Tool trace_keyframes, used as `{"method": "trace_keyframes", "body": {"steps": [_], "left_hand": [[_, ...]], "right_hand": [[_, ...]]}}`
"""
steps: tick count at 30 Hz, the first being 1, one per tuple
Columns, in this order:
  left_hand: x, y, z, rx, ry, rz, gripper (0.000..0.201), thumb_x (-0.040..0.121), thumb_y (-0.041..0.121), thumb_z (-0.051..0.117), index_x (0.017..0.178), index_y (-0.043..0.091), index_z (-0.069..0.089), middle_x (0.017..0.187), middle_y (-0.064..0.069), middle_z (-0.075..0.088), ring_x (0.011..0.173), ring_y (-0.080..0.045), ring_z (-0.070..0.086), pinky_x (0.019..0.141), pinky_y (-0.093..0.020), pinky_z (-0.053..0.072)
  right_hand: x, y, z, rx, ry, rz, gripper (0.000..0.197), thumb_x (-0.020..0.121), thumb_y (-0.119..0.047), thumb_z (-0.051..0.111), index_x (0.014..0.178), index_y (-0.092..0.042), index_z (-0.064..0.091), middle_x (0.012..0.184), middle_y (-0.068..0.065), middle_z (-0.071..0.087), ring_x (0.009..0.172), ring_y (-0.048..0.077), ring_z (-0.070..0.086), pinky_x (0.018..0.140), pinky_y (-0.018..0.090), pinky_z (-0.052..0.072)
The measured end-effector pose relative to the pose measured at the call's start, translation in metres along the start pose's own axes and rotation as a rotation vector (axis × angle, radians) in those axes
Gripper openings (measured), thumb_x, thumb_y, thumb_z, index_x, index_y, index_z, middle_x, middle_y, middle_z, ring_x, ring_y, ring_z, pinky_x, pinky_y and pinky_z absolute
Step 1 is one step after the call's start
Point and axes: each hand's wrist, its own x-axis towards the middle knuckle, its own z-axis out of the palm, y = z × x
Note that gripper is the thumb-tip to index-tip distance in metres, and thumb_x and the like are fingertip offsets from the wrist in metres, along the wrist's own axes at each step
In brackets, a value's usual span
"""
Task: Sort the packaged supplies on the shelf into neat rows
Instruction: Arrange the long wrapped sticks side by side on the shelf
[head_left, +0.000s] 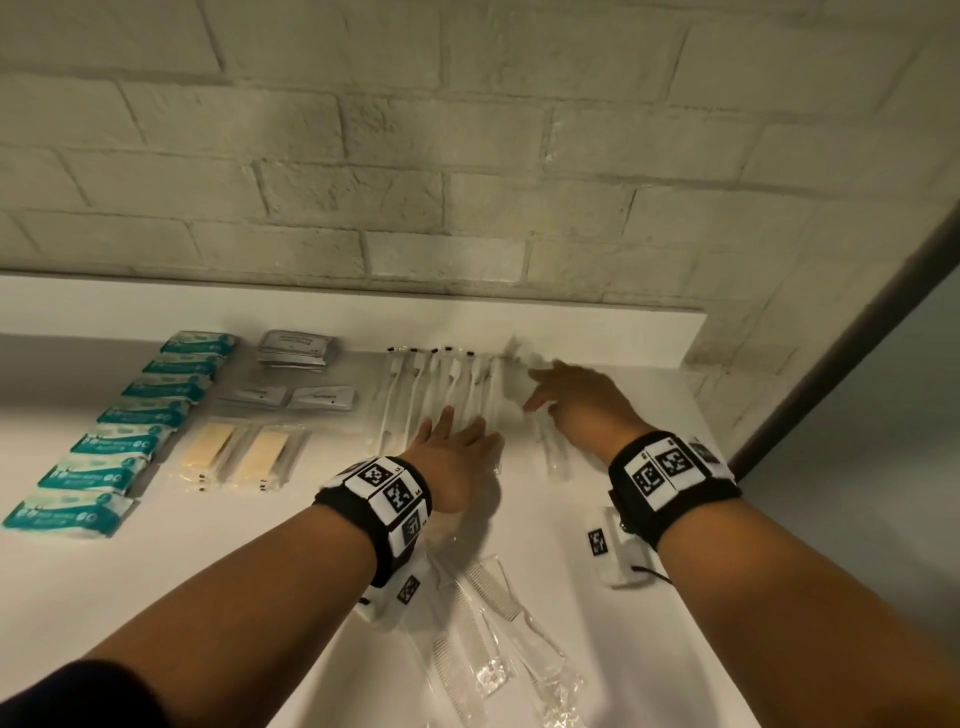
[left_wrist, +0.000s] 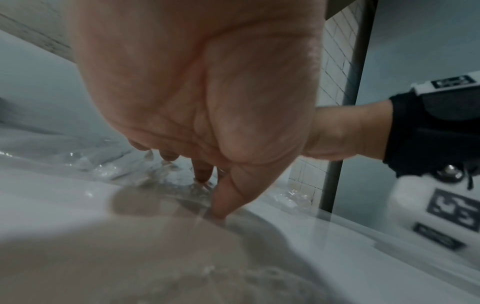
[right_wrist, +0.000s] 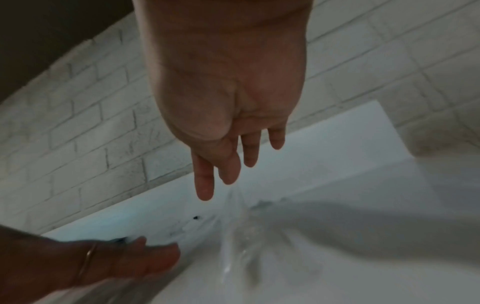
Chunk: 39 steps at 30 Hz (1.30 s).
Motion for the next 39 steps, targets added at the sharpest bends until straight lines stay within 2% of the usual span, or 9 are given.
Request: {"method": "trace_keyframes", "body": {"steps": [3,6,11,18,24,28,32,36,39], "left_hand": [[-0.001,0.001,-0.001,0.007,-0.001,-0.001,0.071,0.094,0.014,0.035,0.153,0.028,-0.001,0.161,0.001,-0.010,0.144,-0.035,-0.019,0.118,-0.051,-0.007],[0.000,0.002,0.000,0.045,0.029,0.004,0.075,0.092,0.012,0.038,0.153,0.026,-0.003,0.161,-0.001,-0.009,0.144,-0.037,-0.019,0.118,-0.051,-0.007],[0.007,0.001,0.005,-0.051,0.107,0.033,0.085,0.086,0.010,0.046,0.153,0.018,-0.007,0.161,-0.002,0.004,0.146,-0.034,-0.015,0.119,-0.049,-0.006],[0.009,-0.007,0.004,-0.037,0.183,-0.003,0.071,0.090,0.009,0.044,0.152,0.008,0.010,0.161,-0.008,0.007,0.148,-0.032,0.000,0.119,-0.050,0.006],[0.006,-0.009,0.004,0.019,0.111,0.014,0.075,0.090,0.017,0.051,0.152,0.008,0.010,0.161,-0.008,0.003,0.147,-0.035,-0.003,0.119,-0.052,0.005],[0.006,-0.009,0.003,0.017,0.109,0.012,0.074,0.091,0.015,0.050,0.152,0.008,0.010,0.161,-0.009,0.002,0.147,-0.036,-0.004,0.119,-0.052,0.005],[0.004,-0.009,0.003,0.003,0.102,0.031,0.070,0.094,0.019,0.044,0.153,0.014,0.006,0.161,-0.011,0.003,0.147,-0.039,-0.003,0.118,-0.054,0.006],[0.002,-0.008,0.000,-0.041,0.084,0.006,0.074,0.094,0.019,0.043,0.153,0.010,-0.002,0.161,-0.008,-0.001,0.147,-0.035,-0.007,0.119,-0.051,0.003],[0.003,-0.008,0.001,-0.045,0.084,0.010,0.076,0.094,0.019,0.045,0.153,0.011,-0.002,0.161,-0.009,-0.002,0.147,-0.036,-0.007,0.119,-0.051,0.003]], "right_hand": [[-0.012,0.008,0.020,0.117,-0.057,0.067,0.051,0.091,0.003,0.041,0.130,-0.025,0.058,0.157,-0.008,0.027,0.146,0.014,0.023,0.119,0.032,0.015],[-0.017,0.010,0.030,0.163,-0.002,0.167,0.044,0.094,-0.005,0.044,0.132,-0.022,0.056,0.153,-0.001,0.036,0.139,0.017,0.035,0.112,0.024,0.026],[-0.012,-0.013,0.033,-0.054,0.114,0.152,0.030,0.094,-0.024,0.047,0.119,-0.021,0.064,0.120,0.007,0.057,0.112,0.029,0.056,0.092,0.034,0.046],[0.010,-0.049,0.044,0.100,-0.151,0.398,0.039,0.085,-0.043,0.062,0.106,-0.010,0.064,0.107,0.006,0.067,0.099,0.028,0.065,0.074,0.029,0.048],[0.018,-0.053,0.040,0.208,-0.065,0.522,0.030,0.087,-0.009,0.052,0.115,-0.005,0.060,0.120,0.014,0.063,0.110,0.031,0.062,0.089,0.032,0.050],[0.012,-0.056,0.041,0.125,0.011,0.417,0.037,0.089,-0.013,0.050,0.126,-0.009,0.049,0.127,0.017,0.048,0.113,0.036,0.055,0.092,0.038,0.047],[0.005,-0.060,0.054,0.016,-0.061,0.190,0.028,0.092,-0.022,0.048,0.113,-0.013,0.063,0.118,0.014,0.048,0.106,0.036,0.057,0.090,0.040,0.049],[0.004,-0.055,0.053,0.014,0.066,0.244,0.032,0.091,-0.019,0.049,0.121,-0.015,0.061,0.122,0.010,0.052,0.113,0.032,0.053,0.093,0.039,0.047],[0.005,-0.057,0.056,0.009,-0.018,0.216,0.034,0.094,-0.021,0.044,0.124,-0.016,0.059,0.125,0.008,0.057,0.117,0.031,0.053,0.096,0.039,0.047]]}}
